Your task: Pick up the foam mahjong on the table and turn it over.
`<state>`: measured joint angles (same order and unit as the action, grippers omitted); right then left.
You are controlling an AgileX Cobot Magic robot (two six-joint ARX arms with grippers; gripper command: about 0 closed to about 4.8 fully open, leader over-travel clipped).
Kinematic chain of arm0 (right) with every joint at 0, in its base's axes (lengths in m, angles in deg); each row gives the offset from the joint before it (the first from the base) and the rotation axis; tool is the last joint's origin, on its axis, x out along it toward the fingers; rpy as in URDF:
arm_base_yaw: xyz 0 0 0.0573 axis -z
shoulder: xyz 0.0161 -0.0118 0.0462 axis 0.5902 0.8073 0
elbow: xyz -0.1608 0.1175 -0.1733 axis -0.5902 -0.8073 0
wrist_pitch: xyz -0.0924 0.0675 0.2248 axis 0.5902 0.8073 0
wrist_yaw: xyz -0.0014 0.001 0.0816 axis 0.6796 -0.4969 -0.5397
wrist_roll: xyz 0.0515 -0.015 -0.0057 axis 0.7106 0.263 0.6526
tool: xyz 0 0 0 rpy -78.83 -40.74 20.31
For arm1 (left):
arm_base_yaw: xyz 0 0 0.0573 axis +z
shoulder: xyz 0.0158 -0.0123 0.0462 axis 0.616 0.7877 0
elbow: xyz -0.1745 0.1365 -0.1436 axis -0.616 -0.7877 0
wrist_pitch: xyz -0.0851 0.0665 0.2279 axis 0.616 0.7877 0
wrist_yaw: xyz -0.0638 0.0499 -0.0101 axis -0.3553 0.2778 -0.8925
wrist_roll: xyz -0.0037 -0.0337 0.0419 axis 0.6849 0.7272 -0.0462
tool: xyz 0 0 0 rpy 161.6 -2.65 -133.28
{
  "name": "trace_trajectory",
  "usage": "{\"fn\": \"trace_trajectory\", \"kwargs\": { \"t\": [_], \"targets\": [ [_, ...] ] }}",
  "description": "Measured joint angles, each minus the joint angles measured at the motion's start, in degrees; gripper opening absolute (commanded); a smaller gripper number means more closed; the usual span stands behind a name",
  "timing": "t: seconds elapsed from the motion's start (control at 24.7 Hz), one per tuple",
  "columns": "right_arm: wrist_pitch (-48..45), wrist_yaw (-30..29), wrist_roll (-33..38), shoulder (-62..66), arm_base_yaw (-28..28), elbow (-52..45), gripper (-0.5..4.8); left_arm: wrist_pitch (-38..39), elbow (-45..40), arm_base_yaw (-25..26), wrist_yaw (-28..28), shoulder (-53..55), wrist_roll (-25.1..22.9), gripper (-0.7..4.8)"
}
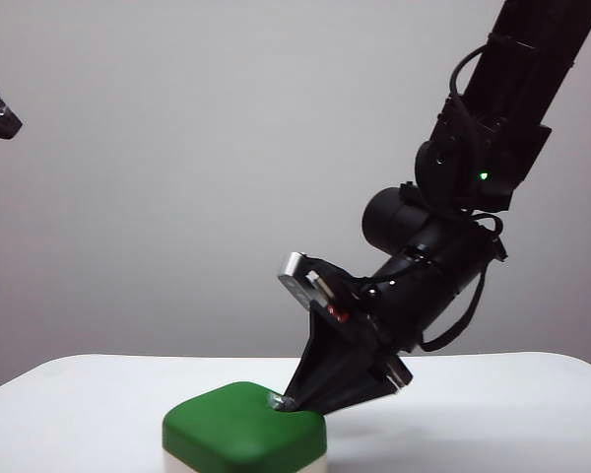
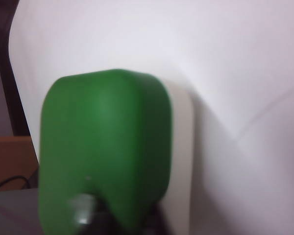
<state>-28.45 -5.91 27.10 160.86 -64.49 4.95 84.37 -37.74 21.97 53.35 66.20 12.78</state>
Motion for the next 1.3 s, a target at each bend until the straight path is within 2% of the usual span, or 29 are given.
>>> {"fn": "trace_trajectory", "kwargs": {
  "t": [0.12, 0.24, 0.32, 0.57, 0.89, 1.05, 1.18, 1.3],
  "targets": [
    [0.35, 1.46, -0.02, 0.02, -0.33, 0.87, -0.06, -0.17, 0.0, 0.0, 0.68, 0.0, -0.5, -0.06],
    [4.96, 8.09, 0.17, -0.28, 0.61, 5.03, -0.06, -0.57, 0.0, 0.0, 4.28, 0.0, -0.57, -0.06],
    [7.02, 14.08, 2.08, -2.82, 3.43, 5.55, -0.06, -2.05, 0.0, 0.0, 4.61, 0.02, -0.33, -0.06],
    [12.26, 24.48, 2.69, -5.97, 7.28, 5.57, -0.06, -5.4, 0.0, 0.0, 5.05, 0.02, 1.64, -0.06],
    [17.66, 36.04, 2.69, -7.1, 11.08, 5.49, -0.06, -7.74, 0.0, 0.0, 8.94, 0.07, 1.77, -0.06],
    [18.25, 39.39, 2.69, -9.57, 12.2, 5.33, -0.06, -7.74, 0.0, 0.0, 8.92, 0.09, 1.79, -0.06],
    [18.49, 48.57, 2.64, -13.99, 12.28, 5.33, -0.06, -7.76, 0.02, 0.0, 8.92, 0.09, 1.77, -0.06],
    [18.47, 53.94, 1.84, -14.82, 11.06, 5.49, -0.06, -8.07, 0.0, 0.0, 8.94, 0.68, 1.77, -0.06]
  ]
}}
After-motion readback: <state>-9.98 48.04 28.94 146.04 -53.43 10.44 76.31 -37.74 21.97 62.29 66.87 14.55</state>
